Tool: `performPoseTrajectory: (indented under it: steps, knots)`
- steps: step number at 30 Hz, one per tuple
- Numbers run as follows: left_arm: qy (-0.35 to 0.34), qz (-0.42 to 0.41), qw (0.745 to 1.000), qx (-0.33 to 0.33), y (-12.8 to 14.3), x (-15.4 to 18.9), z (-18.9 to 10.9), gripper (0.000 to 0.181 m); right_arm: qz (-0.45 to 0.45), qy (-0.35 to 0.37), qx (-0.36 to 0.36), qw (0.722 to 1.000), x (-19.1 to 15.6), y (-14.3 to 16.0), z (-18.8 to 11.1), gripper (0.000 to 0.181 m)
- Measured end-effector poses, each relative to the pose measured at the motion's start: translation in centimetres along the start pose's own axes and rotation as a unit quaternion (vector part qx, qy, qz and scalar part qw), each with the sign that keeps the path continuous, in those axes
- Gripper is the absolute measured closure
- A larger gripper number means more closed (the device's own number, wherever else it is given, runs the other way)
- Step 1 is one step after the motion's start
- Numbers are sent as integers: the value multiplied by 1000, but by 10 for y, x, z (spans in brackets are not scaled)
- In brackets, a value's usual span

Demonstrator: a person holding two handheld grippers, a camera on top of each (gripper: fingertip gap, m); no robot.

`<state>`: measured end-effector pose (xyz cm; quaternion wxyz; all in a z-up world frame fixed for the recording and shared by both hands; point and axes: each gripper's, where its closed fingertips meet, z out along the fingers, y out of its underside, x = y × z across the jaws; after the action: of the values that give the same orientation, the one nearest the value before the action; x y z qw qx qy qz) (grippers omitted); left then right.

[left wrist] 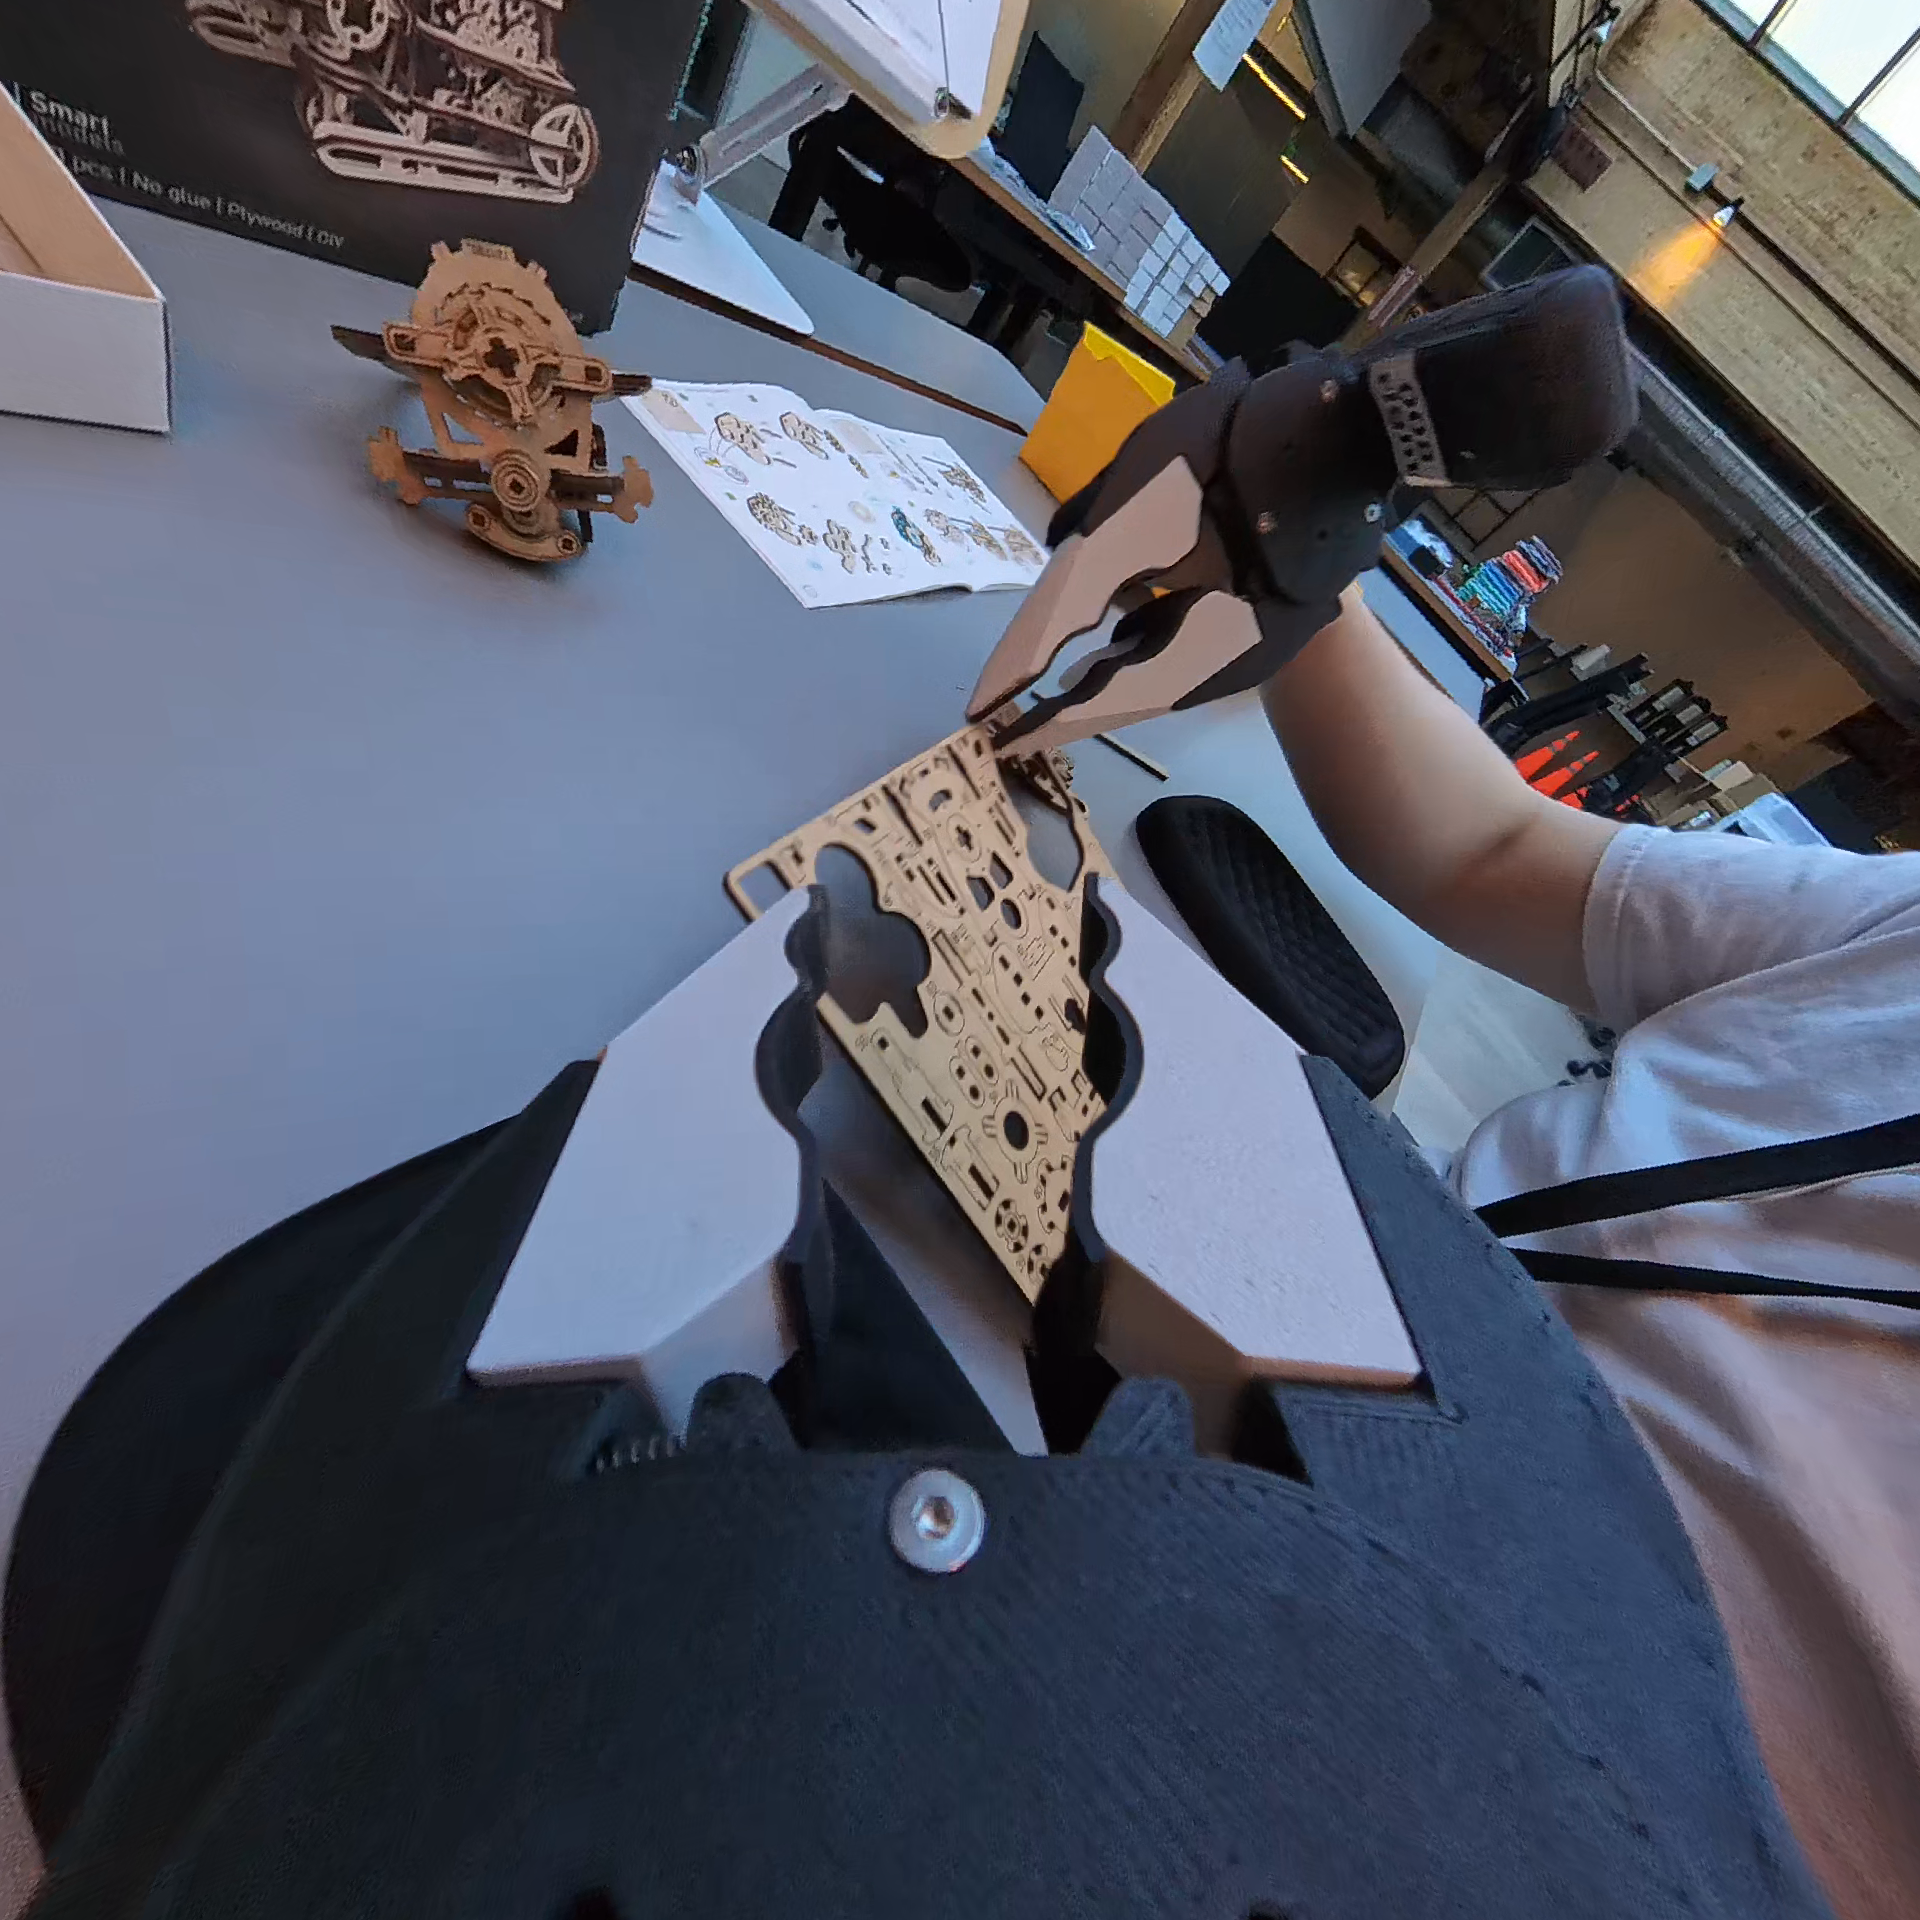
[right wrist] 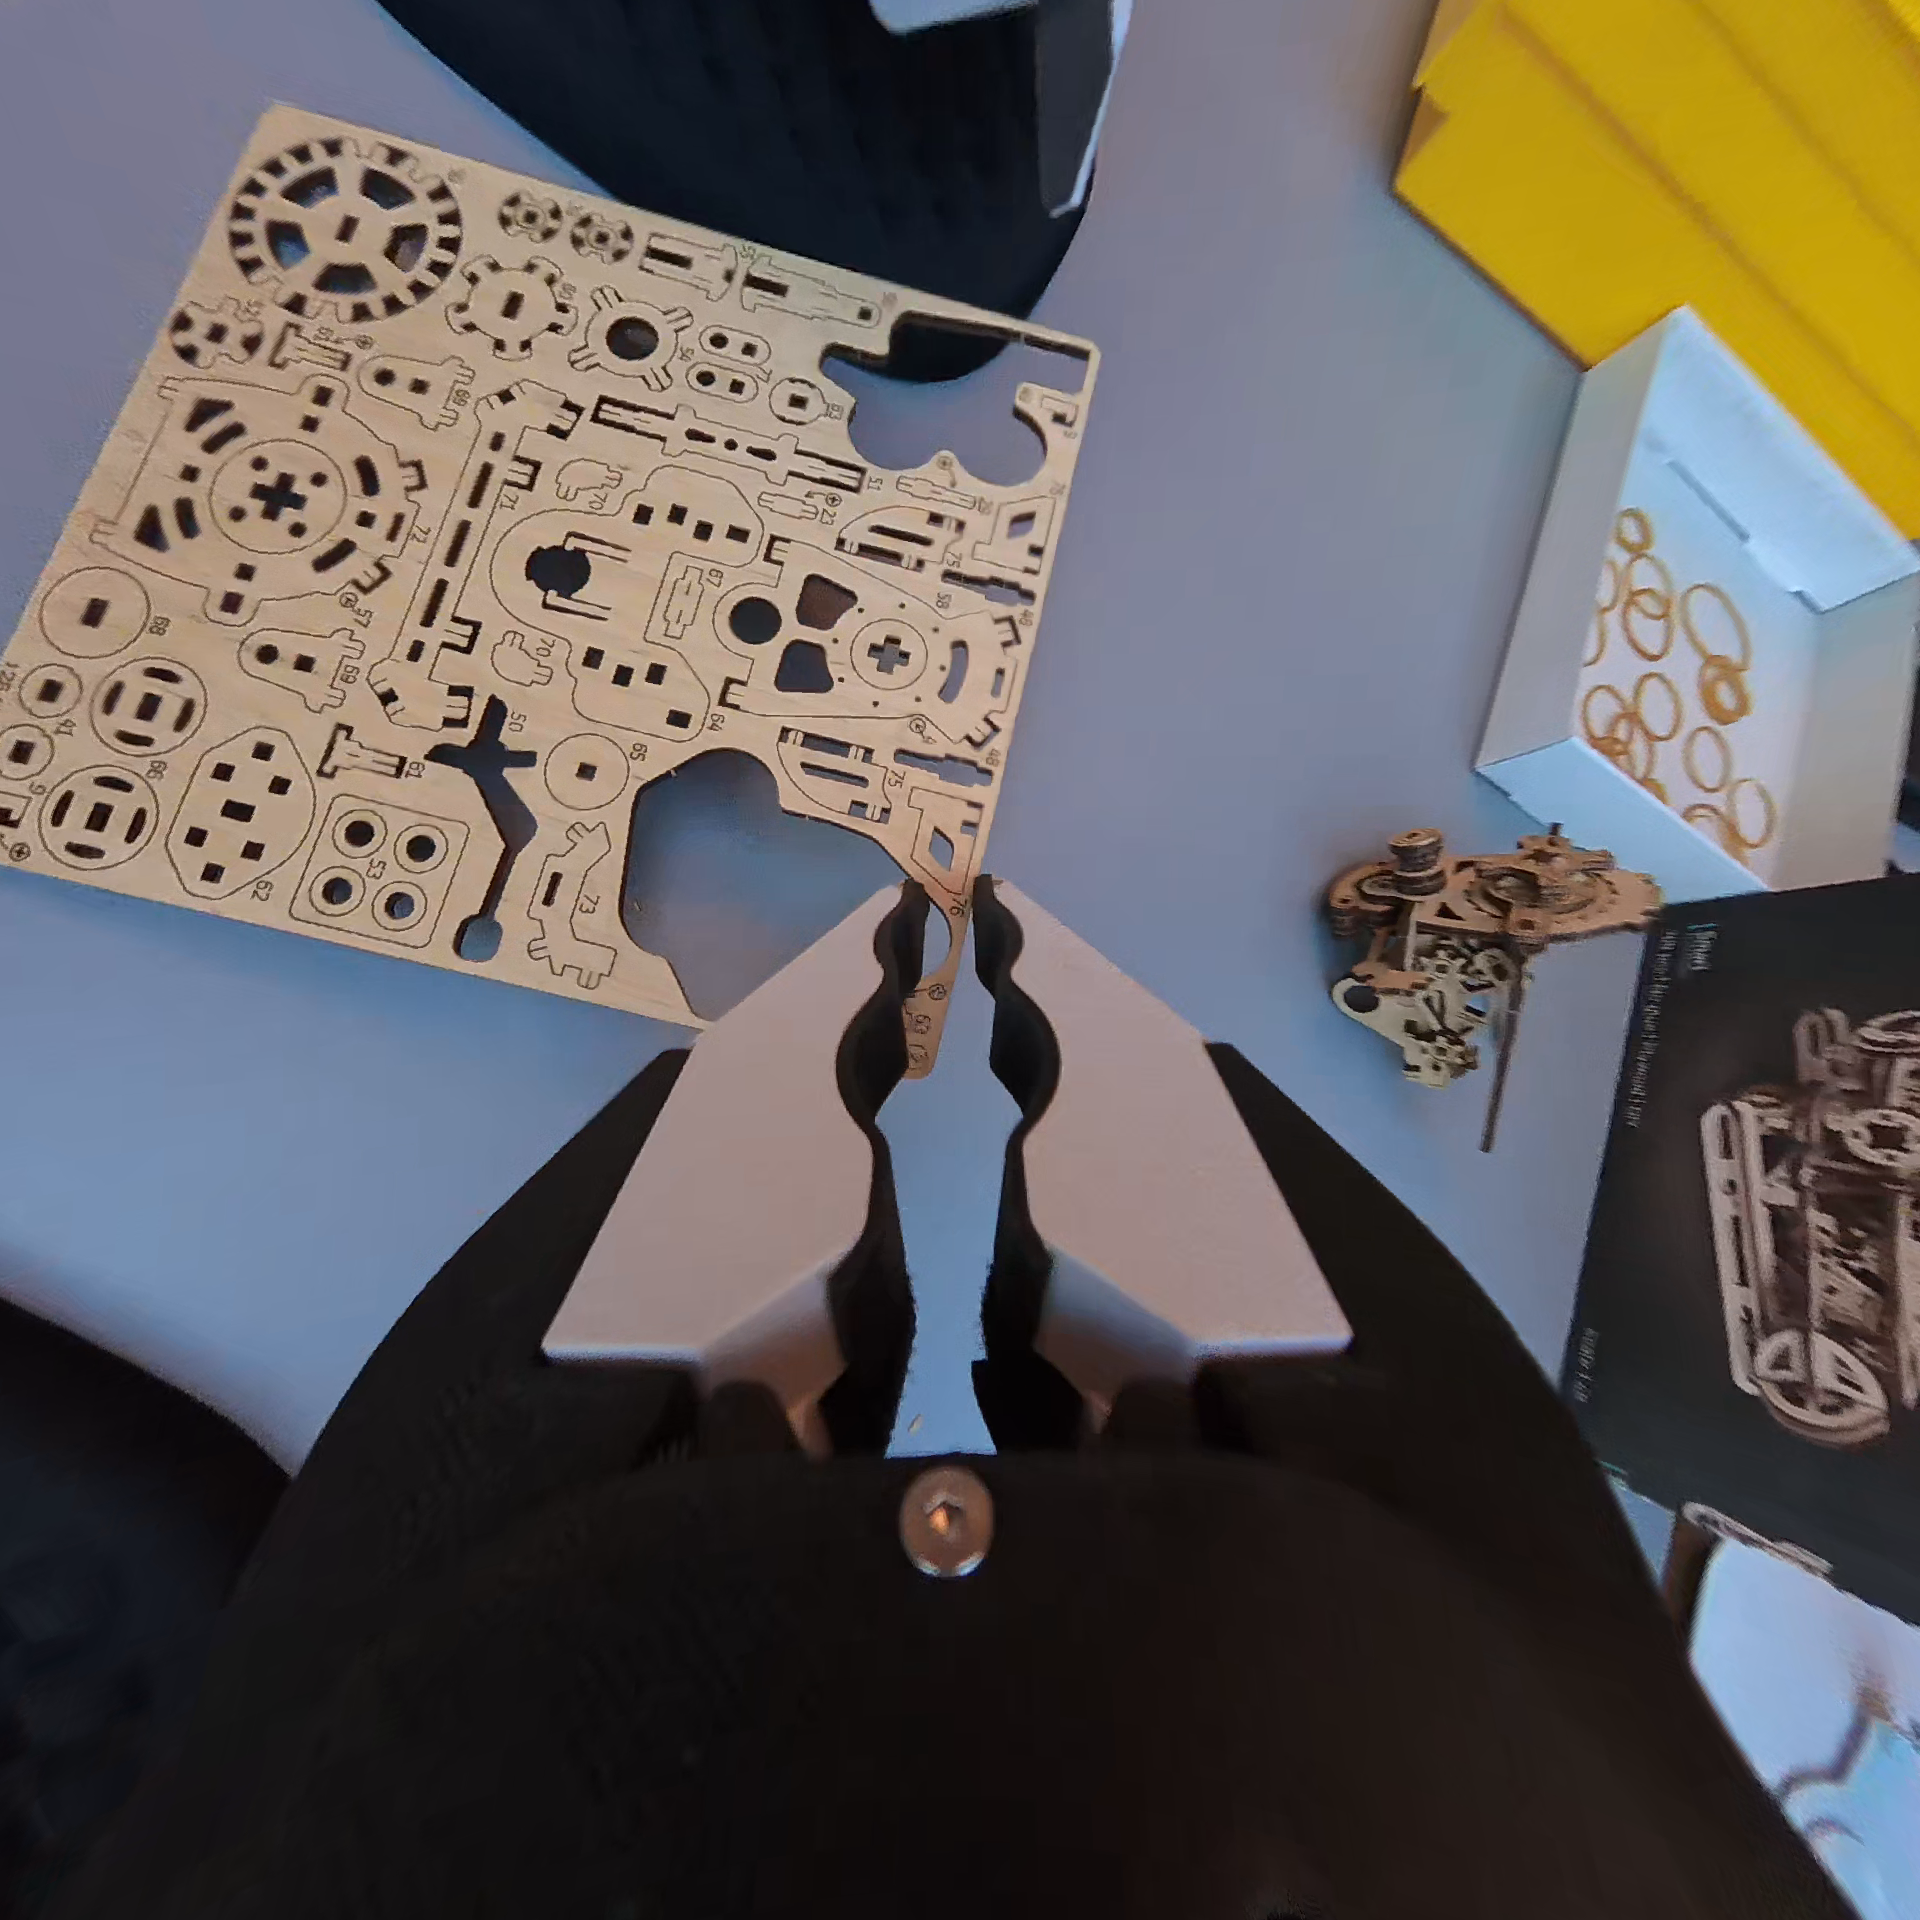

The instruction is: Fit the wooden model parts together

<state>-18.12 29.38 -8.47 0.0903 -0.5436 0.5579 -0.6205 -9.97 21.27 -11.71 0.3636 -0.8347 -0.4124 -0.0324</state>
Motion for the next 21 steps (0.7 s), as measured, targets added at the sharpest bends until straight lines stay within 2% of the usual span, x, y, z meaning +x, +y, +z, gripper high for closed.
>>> performPoseTrajectory:
  steps: [6, 11, 12, 14, 16, 18, 19, 21]
  knots:
    - [4, -12, 1000, -22, 7, -5, 5, 132, -26, 65, 15, 997, 6, -3, -28, 173]
    - [-7, -14, 993, -115, 32, -11, 24, 136, -38, 93, 25, 995, 8, -2, -34, 173]
    - [3, -17, 991, -132, 36, -8, 28, 141, -37, 101, 24, 994, 9, 0, -34, 173]
    - [29, -18, 987, -156, 41, -2, 34, 168, -32, 127, 28, 991, 14, 2, -38, 173]
    - [72, -20, 983, -170, 43, 12, 37, 173, -11, 176, 44, 983, 24, 5, -46, 172]
    - [102, -7, 984, -147, 34, 25, 39, 177, 37, 227, 75, 970, 29, 9, -61, 177]
    - [123, -1, 984, -127, 27, 35, 38, 178, 62, 249, 100, 961, 29, 11, -73, 170]
    - [148, 12, 984, -95, 17, 49, 36, 181, 127, 268, 192, 935, 25, 6, -102, 142]
